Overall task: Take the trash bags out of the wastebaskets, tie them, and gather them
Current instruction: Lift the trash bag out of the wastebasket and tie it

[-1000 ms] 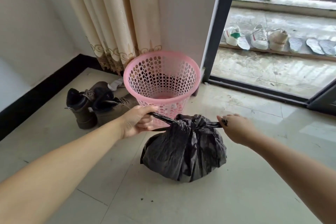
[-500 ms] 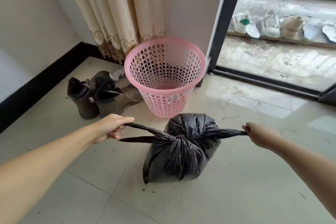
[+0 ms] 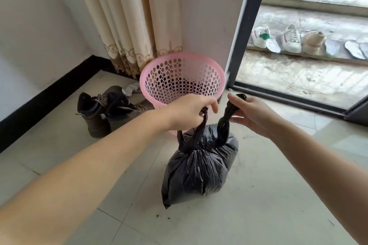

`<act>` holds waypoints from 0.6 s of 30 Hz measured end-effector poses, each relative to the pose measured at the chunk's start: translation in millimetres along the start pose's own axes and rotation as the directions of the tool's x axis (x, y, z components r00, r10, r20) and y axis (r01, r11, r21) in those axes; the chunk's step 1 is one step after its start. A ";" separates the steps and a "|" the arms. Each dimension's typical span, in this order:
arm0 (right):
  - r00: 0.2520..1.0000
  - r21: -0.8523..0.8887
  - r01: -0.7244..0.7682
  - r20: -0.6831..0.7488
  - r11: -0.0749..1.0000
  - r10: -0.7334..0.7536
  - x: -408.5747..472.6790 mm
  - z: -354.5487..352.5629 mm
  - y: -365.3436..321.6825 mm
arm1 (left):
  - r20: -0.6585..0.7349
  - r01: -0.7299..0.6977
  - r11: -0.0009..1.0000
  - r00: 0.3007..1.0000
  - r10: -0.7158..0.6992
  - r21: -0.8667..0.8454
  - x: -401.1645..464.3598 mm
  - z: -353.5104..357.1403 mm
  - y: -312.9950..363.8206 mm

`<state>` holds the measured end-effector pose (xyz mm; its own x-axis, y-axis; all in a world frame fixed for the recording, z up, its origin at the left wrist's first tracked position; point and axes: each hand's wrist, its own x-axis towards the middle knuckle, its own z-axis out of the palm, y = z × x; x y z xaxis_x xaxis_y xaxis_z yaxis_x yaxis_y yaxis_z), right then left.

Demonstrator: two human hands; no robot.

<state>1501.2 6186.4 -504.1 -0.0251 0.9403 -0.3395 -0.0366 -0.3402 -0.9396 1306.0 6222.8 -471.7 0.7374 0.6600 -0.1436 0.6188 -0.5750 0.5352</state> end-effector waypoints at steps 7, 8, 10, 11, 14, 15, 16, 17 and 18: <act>0.975 0.144 0.027 0.213 0.989 -0.057 -8.3 -2.8 -17.4 | -0.233 0.048 0.994 0.970 -0.070 -0.098 2.2 7.3 -21.8; 0.979 0.130 0.050 0.188 0.990 -0.075 -9.6 -2.7 -17.6 | -0.195 0.042 0.981 0.978 -0.080 -0.188 1.0 7.4 -22.5; 0.985 0.051 0.090 0.140 0.995 -0.097 -11.2 0.7 -16.7 | -0.132 0.028 0.937 0.988 -0.079 -0.347 -0.2 8.7 -18.6; 0.986 0.007 0.110 0.126 0.994 -0.110 -12.0 3.3 -16.3 | -0.102 0.023 0.914 0.992 -0.070 -0.405 -0.3 9.7 -14.8; 0.980 -0.091 0.163 0.132 0.982 -0.150 -11.8 11.1 -17.3 | -0.031 0.014 0.859 0.999 -0.034 -0.511 2.0 11.5 -3.3; 0.979 -0.131 0.172 0.136 0.976 -0.154 -12.7 13.9 -18.6 | -0.028 0.017 0.841 0.999 -0.038 -0.540 3.5 11.7 -0.7; 0.978 -0.166 0.174 0.146 0.971 -0.150 -13.8 17.0 -19.8 | -0.040 0.026 0.827 0.998 -0.058 -0.562 4.3 11.2 1.6; 0.977 -0.194 0.168 0.163 0.967 -0.137 -14.8 19.8 -19.9 | -0.058 0.043 0.820 0.994 -0.092 -0.571 5.0 11.0 1.9; 0.975 -0.217 0.159 0.185 0.963 -0.119 -16.1 21.7 -19.0 | -0.076 0.061 0.818 0.989 -0.127 -0.572 5.9 11.4 1.0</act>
<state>1480.6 6177.4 -479.8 -0.2051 0.9556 -0.2115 0.1780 -0.1760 -0.9682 1314.1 6220.6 -481.6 0.6302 0.7625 -0.1467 0.3967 -0.1538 0.9050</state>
